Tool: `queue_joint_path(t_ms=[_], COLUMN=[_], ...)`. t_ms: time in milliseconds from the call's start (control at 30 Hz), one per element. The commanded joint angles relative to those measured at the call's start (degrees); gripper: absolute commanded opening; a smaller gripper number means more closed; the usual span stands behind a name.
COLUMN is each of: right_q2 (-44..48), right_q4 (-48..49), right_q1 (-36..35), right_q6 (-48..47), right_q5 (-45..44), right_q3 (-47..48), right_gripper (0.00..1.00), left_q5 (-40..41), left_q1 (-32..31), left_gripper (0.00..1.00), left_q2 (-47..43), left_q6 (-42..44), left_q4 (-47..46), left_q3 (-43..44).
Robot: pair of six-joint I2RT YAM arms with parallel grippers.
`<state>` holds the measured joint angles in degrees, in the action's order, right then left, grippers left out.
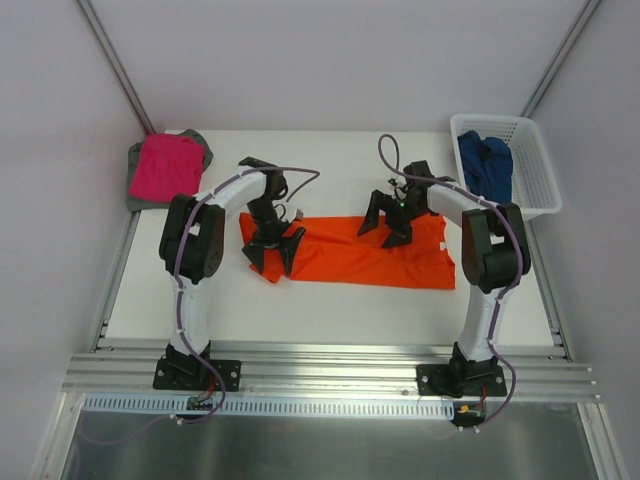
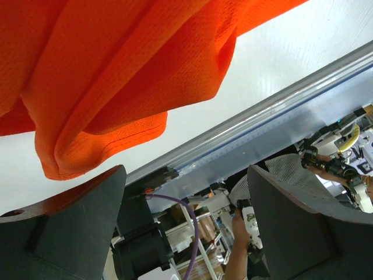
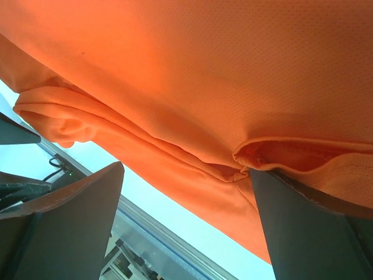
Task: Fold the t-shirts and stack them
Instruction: Fold the tshirt
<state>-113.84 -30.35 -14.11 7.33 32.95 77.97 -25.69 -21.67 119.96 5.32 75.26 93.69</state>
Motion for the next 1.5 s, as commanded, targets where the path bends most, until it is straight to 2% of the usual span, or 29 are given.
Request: queue_joint_path(t_ms=[0, 133, 300, 533, 767, 800, 833, 900, 933, 967, 1033, 1067, 1100, 1200, 1333, 1467], right_q2=[-2.17, -3.93, -6.39, -7.27, -5.69, -5.17, -5.08, -4.72, -4.37, -4.2, -3.76, -3.76, -3.76, -3.84, -4.19, -4.55], right_q4=[-0.42, -0.32, -0.06, 0.11, 0.82, 0.82, 0.82, 0.9, 0.99, 1.08, 1.43, 1.43, 1.26, 1.08, 0.55, -1.2], right_q1=[0.48, 1.28, 1.98, 2.07, 1.98, 1.98, 2.07, 2.07, 2.07, 1.98, 2.07, 2.07, 2.07, 2.07, 2.42, 3.21], right_q6=[-1.09, -0.57, -0.74, -0.3, 1.54, 1.63, 1.81, 1.89, 2.07, 2.25, 2.42, 2.6, 2.51, 1.81, 0.58, -0.56], right_q5=[-1.92, -2.54, -2.89, -2.45, -1.31, -1.22, -1.13, -1.05, -0.96, -0.96, -0.87, -0.87, -0.78, -1.04, -2.27, -3.15], right_q3=[3.4, 6.57, 9.65, 10.27, 8.25, 7.81, 7.63, 7.02, 6.84, 6.58, 5.88, 5.7, 5.7, 5.79, 5.96, 5.17], right_gripper=[0.95, 0.95, 0.96, 0.96, 0.96, 0.96, 0.96, 0.96, 0.96, 0.96, 0.96, 0.96, 0.96, 0.96, 0.96, 0.96], left_q5=[-2.26, -1.9, -2.26, -1.73, -0.15, 0.03, -0.06, -0.23, -0.32, -0.32, -0.5, -0.15, 0.81, 2.57, 6.26, 12.13], left_q1=[0.05, -0.04, -0.04, -0.74, -1.18, -1.18, -1.18, -1.18, -1.18, -1.18, -1.09, -1.09, -1.09, -0.48, 2.24, 7.85], left_gripper=[0.86, 0.86, 0.87, 0.87, 0.86, 0.84, 0.73, 0.59, 0.47, 0.31, 0.26, 0.06, 0.01, 0.0, 0.0, 0.0], left_q2=[1.24, 0.98, -0.61, 2.73, 10.81, 12.47, 13.1, 14.07, 14.25, 14.42, 14.95, 15.12, 14.87, 12.76, 7.75, 3.27], left_q6=[-0.49, -0.84, -0.93, -1.1, -1.45, -1.54, -1.37, -1.11, -1.19, -1.1, -1.1, -1.02, -1.19, -1.54, -1.9, -1.37], left_q4=[4.01, 4.1, 3.84, 3.66, 3.31, 3.4, 3.31, 3.14, 3.05, 3.05, 3.05, 3.05, 2.87, 3.05, 3.31, 3.75], left_q3=[1.23, 1.32, -3.16, -2.37, 5.44, 6.32, 7.81, 8.52, 8.44, 8.35, 8.44, 8.7, 9.05, 10.02, 6.7, 4.4])
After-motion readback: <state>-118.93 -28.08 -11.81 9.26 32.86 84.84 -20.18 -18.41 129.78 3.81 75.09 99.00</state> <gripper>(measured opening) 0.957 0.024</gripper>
